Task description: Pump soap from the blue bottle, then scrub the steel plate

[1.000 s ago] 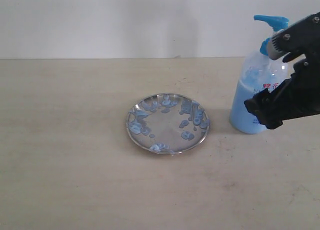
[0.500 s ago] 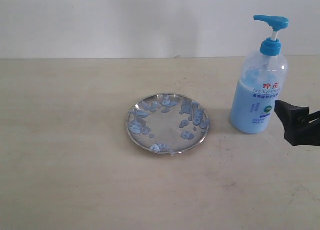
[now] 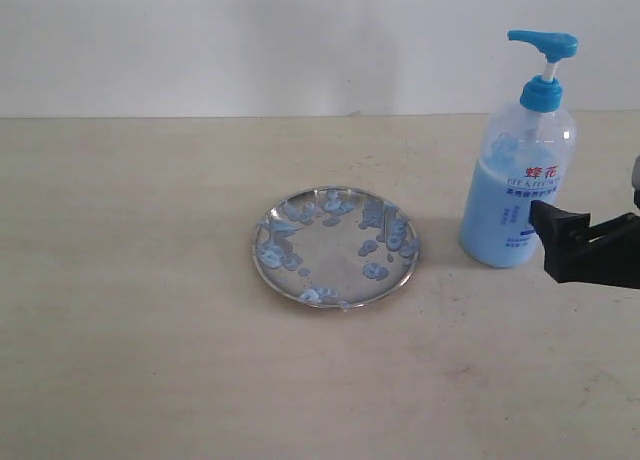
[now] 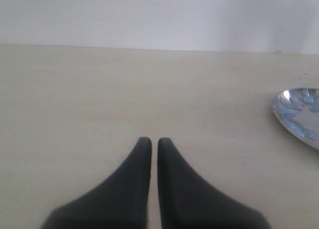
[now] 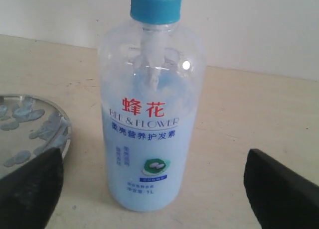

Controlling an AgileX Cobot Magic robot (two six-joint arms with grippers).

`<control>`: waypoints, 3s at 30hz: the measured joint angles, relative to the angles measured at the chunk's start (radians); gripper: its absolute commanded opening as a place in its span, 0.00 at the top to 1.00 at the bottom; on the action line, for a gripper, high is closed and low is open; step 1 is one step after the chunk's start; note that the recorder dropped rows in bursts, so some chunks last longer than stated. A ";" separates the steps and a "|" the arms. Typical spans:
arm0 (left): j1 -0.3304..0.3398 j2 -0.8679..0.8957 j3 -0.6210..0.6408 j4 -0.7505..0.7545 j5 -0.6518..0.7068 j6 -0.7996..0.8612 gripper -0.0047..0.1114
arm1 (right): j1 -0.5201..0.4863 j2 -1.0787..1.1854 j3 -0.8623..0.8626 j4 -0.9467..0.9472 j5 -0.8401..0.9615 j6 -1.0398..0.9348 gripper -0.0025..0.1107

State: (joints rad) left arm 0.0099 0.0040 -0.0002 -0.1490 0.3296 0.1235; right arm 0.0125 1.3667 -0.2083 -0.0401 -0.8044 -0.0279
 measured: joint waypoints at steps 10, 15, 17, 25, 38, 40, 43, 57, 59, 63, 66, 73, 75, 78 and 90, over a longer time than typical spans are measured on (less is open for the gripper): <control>0.000 0.000 0.000 0.000 0.000 0.000 0.92 | 0.000 0.000 0.000 0.089 0.004 0.041 0.05; 0.000 0.000 0.000 0.000 0.000 0.000 0.92 | 0.000 0.000 0.000 0.116 -0.009 0.138 0.05; 0.000 0.000 0.000 0.000 0.000 0.000 0.92 | 0.000 0.026 -0.034 0.001 0.030 0.161 0.05; 0.000 0.000 0.000 0.000 0.000 0.000 0.92 | 0.000 0.309 -0.261 0.022 -0.029 -0.037 0.05; 0.000 0.000 0.000 0.000 0.000 0.000 0.92 | 0.000 0.557 -0.459 0.022 -0.073 -0.066 0.09; 0.000 0.000 0.000 0.000 0.000 0.000 0.92 | 0.000 0.575 -0.474 0.022 -0.073 -0.066 0.19; 0.000 0.000 0.000 0.000 0.000 0.000 0.92 | 0.000 0.585 -0.486 0.022 -0.075 -0.066 0.49; 0.000 0.000 0.000 0.000 0.000 0.000 0.92 | -0.004 0.588 -0.492 -0.066 -0.073 -0.079 0.98; 0.000 0.000 0.000 0.000 0.000 0.000 0.92 | -0.004 0.586 -0.492 -0.146 -0.075 -0.081 0.98; 0.000 0.000 0.000 0.000 0.000 0.000 0.92 | -0.002 0.586 -0.496 -0.293 -0.087 -0.083 0.98; 0.000 0.000 0.000 0.002 0.000 0.009 0.92 | -0.002 0.586 -0.498 -0.343 -0.091 -0.099 0.98; 0.000 0.000 0.000 0.002 0.000 0.017 0.92 | -0.002 0.578 -0.500 -0.400 -0.076 -0.159 0.98; 0.000 0.000 0.000 0.002 0.000 0.019 0.92 | -0.002 0.577 -0.500 -0.403 -0.071 -0.163 0.98; 0.000 0.000 0.000 0.018 -0.007 0.043 0.92 | -0.002 0.577 -0.500 -0.413 -0.071 -0.167 0.98; 0.000 0.000 0.000 -0.268 -0.239 -0.020 0.92 | -0.002 0.575 -0.502 -0.491 -0.073 -0.240 0.98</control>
State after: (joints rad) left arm 0.0099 0.0040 -0.0002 -0.4174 0.0907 0.1034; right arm 0.0108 1.9412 -0.7104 -0.5315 -0.8777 -0.2678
